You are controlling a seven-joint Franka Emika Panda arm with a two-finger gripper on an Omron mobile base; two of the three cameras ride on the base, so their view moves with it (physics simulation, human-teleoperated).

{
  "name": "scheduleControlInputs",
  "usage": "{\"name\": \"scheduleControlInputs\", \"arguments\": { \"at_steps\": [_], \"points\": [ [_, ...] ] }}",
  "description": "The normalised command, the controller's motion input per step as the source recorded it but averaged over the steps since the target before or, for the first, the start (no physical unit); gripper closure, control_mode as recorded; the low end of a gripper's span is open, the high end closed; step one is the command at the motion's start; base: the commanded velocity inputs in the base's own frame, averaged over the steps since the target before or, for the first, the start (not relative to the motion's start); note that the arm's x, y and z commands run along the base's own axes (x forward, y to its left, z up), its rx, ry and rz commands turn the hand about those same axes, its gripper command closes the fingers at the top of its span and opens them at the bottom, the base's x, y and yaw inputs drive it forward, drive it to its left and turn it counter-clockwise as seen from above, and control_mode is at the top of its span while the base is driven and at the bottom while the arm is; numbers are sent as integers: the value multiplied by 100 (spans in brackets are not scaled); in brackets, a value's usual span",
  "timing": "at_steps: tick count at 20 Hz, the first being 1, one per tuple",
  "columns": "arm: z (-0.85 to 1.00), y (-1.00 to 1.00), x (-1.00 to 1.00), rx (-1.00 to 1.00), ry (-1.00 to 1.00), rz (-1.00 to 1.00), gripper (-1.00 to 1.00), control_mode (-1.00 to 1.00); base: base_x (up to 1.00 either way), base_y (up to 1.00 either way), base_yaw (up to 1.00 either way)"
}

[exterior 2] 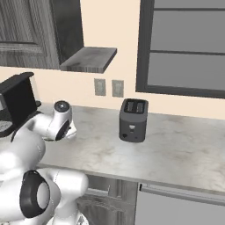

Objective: Pick up the bowls on the counter and stack them on top of one another in the open cabinet. Place the smaller bowl on top of the larger bowl.

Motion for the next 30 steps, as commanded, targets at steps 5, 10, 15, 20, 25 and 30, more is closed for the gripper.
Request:
{"name": "scheduleControlInputs", "arguments": {
  "at_steps": [5,10,15,20,25,30],
  "points": [
    [-26,-13,3,16,-5,3,-100,-100,0,0,0],
    [-24,6,22,7,-3,8,-100,-100,0,0,0],
    [-12,17,20,2,0,10,-100,-100,0,0,0],
    [-7,9,10,0,0,8,-100,-100,0,0,0],
    [-9,4,12,0,0,4,-100,-100,0,0,0],
    [-2,7,17,2,0,1,-100,-100,0,0,0]
  ]
}}
